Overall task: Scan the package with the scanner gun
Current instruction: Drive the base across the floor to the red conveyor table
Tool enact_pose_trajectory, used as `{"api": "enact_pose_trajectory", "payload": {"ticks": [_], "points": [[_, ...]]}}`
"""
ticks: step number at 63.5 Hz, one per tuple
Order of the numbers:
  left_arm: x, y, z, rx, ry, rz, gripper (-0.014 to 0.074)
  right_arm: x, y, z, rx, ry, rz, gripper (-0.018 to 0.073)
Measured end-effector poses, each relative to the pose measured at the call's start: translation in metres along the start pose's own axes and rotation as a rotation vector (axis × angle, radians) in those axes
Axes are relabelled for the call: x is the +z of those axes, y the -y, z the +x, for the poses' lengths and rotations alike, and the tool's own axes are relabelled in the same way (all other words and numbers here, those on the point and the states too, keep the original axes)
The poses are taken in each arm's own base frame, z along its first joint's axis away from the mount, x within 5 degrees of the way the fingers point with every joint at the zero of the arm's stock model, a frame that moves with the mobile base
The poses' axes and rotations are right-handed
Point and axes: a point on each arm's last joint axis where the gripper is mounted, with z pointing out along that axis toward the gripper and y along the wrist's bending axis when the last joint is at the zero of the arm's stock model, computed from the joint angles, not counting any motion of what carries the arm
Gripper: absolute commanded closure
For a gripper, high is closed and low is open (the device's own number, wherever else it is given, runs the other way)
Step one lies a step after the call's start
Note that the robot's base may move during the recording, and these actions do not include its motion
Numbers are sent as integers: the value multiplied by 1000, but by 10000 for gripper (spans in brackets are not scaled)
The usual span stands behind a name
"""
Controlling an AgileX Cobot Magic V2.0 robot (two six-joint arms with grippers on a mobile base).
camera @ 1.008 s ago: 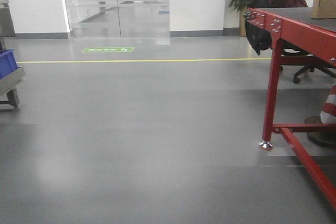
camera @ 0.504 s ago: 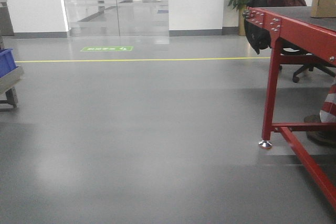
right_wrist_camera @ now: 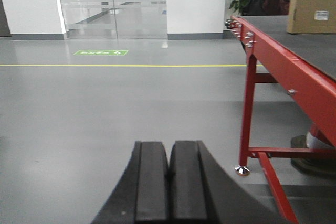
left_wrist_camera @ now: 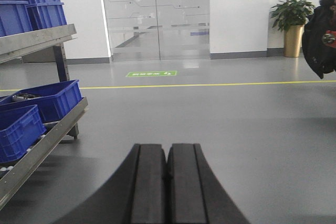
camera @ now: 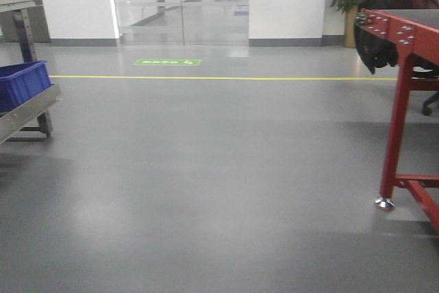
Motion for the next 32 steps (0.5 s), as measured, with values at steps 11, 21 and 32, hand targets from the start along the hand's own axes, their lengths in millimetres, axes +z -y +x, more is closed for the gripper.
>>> {"api": "enact_pose_trajectory", "payload": {"ticks": [11,21,32], "points": [[0,0,0,0,2,0,707,0,0,0,0,0,0,713],[0,0,0,0,2,0,707,0,0,0,0,0,0,713],[0,0,0,0,2,0,707,0,0,0,0,0,0,713]]}}
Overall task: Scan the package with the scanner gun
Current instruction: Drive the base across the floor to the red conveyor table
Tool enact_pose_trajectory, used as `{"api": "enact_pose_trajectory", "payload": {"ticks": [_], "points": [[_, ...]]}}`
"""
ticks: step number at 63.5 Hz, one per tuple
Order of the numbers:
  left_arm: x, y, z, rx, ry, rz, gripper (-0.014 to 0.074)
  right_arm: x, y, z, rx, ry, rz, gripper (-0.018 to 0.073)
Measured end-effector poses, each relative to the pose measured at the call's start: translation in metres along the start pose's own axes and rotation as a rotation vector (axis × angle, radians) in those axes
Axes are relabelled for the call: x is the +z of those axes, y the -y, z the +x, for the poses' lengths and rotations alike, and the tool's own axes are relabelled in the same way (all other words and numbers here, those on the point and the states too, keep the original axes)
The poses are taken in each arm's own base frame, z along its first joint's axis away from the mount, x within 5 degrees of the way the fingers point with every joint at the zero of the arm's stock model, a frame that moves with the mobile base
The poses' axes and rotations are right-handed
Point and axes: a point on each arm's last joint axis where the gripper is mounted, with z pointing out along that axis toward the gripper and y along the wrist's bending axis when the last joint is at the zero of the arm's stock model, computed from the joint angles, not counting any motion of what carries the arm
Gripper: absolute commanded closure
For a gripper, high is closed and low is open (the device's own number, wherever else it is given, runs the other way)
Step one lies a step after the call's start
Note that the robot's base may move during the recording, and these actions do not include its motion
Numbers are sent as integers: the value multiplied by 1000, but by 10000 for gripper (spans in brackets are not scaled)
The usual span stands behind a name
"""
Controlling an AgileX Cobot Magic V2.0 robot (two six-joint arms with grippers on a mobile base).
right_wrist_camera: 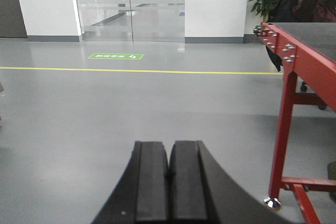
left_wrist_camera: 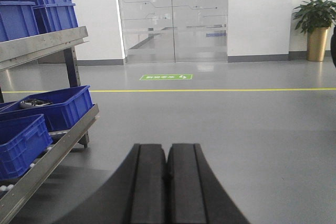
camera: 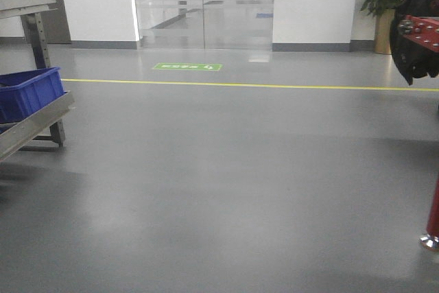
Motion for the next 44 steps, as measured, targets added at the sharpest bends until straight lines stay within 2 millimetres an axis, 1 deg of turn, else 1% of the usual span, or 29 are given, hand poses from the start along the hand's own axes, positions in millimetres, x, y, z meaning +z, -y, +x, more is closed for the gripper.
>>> {"api": "enact_pose_trajectory", "payload": {"ticks": [44], "points": [[0,0,0,0,0,0,707,0,0,0,0,0,0,713]]}}
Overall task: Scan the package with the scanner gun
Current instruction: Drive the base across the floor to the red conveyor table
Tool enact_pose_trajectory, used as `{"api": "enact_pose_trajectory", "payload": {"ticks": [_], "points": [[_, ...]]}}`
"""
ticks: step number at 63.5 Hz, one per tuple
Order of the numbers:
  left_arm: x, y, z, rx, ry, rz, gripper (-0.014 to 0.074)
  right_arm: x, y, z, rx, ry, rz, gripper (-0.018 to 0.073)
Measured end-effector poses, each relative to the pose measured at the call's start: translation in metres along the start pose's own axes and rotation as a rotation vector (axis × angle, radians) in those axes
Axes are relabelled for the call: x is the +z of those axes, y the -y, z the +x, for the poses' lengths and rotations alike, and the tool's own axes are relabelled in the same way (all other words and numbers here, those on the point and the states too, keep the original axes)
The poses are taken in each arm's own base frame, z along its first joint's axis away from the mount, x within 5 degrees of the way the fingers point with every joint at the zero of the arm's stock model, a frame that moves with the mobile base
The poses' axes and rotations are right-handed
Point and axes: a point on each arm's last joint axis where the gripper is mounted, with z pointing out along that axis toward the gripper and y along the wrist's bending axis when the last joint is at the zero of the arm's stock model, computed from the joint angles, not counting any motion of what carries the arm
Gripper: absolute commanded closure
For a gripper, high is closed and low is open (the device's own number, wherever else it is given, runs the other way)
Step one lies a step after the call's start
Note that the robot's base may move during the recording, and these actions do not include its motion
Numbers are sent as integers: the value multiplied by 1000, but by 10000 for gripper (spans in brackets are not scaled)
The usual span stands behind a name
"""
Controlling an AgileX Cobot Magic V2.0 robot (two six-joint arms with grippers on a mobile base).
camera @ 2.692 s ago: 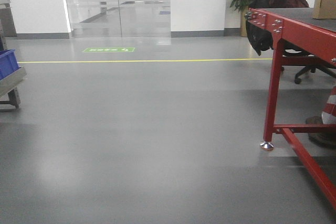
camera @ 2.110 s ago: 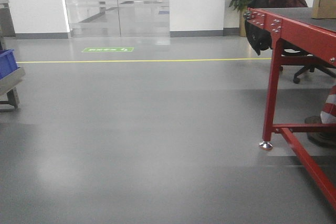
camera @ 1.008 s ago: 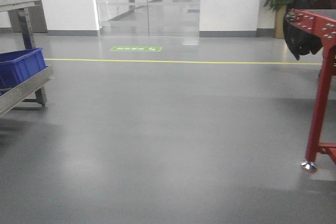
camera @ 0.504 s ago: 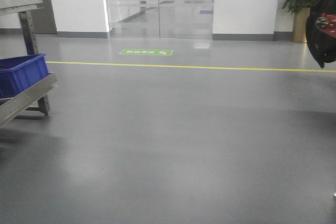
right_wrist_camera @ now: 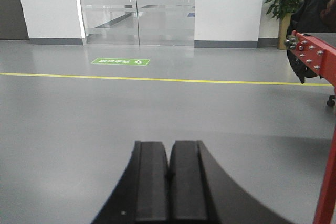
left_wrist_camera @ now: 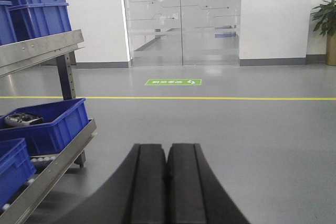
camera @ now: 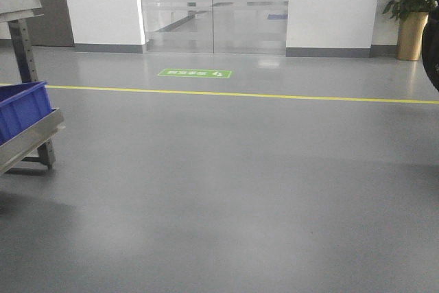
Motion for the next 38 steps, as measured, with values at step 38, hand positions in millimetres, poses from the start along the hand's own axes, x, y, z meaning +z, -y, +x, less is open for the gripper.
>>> {"api": "enact_pose_trajectory", "payload": {"ticks": [38], "points": [[0,0,0,0,0,0,707,0,0,0,0,0,0,713]]}}
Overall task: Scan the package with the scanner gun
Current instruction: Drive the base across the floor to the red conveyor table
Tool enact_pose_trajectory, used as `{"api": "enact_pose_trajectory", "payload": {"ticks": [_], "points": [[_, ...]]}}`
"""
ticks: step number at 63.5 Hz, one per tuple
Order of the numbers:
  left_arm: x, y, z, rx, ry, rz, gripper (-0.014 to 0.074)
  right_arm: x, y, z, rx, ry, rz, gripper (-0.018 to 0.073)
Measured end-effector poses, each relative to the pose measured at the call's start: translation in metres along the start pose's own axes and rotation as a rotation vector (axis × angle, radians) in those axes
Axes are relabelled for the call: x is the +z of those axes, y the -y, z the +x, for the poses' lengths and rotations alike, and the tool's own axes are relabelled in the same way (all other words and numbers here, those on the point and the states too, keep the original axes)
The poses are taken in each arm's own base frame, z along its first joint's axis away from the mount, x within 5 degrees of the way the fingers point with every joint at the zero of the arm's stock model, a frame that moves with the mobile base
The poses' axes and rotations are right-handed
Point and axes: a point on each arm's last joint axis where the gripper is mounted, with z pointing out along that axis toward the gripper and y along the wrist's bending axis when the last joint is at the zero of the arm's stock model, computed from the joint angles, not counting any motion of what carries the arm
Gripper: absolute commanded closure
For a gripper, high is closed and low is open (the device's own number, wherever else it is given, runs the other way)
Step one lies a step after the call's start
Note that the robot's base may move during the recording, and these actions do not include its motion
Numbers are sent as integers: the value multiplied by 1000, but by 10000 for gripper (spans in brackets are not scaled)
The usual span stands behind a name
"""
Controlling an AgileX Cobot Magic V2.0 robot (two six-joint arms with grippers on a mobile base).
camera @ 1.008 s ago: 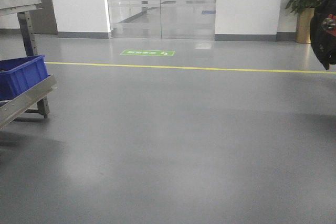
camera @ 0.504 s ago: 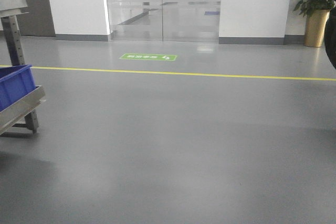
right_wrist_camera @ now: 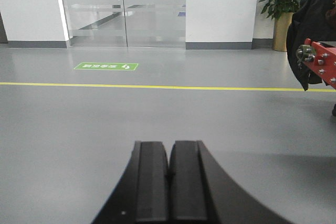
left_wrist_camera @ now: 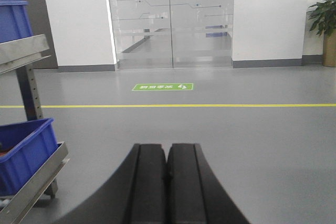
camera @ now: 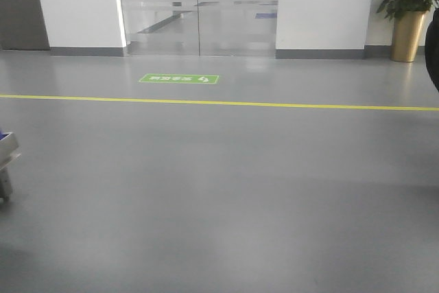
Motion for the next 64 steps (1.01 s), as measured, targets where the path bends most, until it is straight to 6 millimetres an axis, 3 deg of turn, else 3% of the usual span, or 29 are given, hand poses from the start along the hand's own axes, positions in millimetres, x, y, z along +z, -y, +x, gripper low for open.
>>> {"api": "enact_pose_trajectory", "payload": {"ticks": [64], "points": [[0,0,0,0,0,2,707,0,0,0,-2,0,0,713]]}}
